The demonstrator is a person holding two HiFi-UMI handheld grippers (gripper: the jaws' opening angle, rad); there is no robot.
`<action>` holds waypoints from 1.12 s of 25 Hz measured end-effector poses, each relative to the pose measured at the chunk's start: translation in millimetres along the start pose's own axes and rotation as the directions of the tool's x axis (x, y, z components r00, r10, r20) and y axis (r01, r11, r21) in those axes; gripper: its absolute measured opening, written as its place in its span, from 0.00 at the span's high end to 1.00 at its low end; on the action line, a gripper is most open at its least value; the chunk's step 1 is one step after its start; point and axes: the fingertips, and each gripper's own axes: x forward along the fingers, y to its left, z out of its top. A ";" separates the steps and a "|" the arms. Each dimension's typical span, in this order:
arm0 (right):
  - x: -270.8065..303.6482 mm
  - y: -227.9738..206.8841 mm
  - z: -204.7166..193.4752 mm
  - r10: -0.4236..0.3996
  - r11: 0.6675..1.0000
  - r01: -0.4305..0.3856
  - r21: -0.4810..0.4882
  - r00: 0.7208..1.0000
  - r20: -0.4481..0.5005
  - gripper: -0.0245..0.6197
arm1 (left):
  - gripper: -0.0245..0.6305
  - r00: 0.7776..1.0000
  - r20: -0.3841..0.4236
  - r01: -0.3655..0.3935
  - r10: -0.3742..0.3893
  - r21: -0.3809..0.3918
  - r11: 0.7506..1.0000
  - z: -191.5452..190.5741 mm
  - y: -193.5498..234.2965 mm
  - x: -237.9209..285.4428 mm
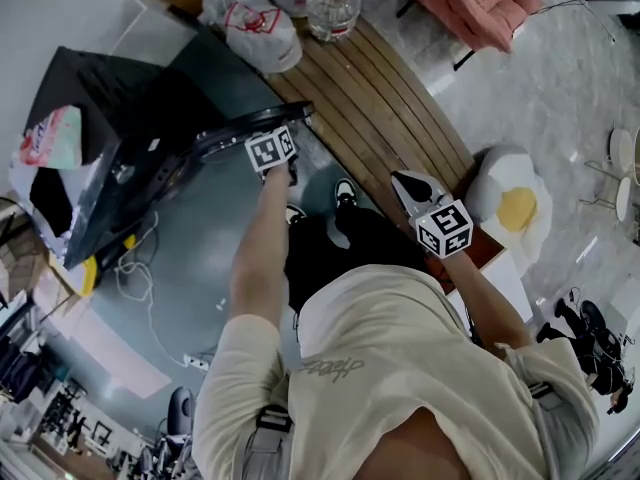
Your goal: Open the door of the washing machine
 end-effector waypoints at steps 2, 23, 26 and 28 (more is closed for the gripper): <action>1.0 -1.2 3.4 -0.002 1.000 0.002 -0.002 1.000 0.008 0.96 | 0.94 1.000 0.014 -0.007 0.007 0.006 1.000 10.7 5.0 -0.2; 16.4 19.7 11.0 0.102 0.994 -0.101 -0.033 0.994 0.044 0.96 | 0.94 0.999 0.038 0.021 -0.022 0.018 1.000 -22.0 -9.4 -84.0; 27.9 29.3 20.1 0.132 0.989 -0.129 -0.065 0.990 0.049 0.96 | 0.94 0.996 0.084 0.033 -0.039 0.068 0.997 -16.8 -21.6 -121.4; 35.1 39.3 28.3 0.149 0.985 -0.144 -0.091 0.987 0.058 0.96 | 0.94 0.992 0.112 0.041 -0.054 0.117 0.992 -14.1 -29.3 -146.7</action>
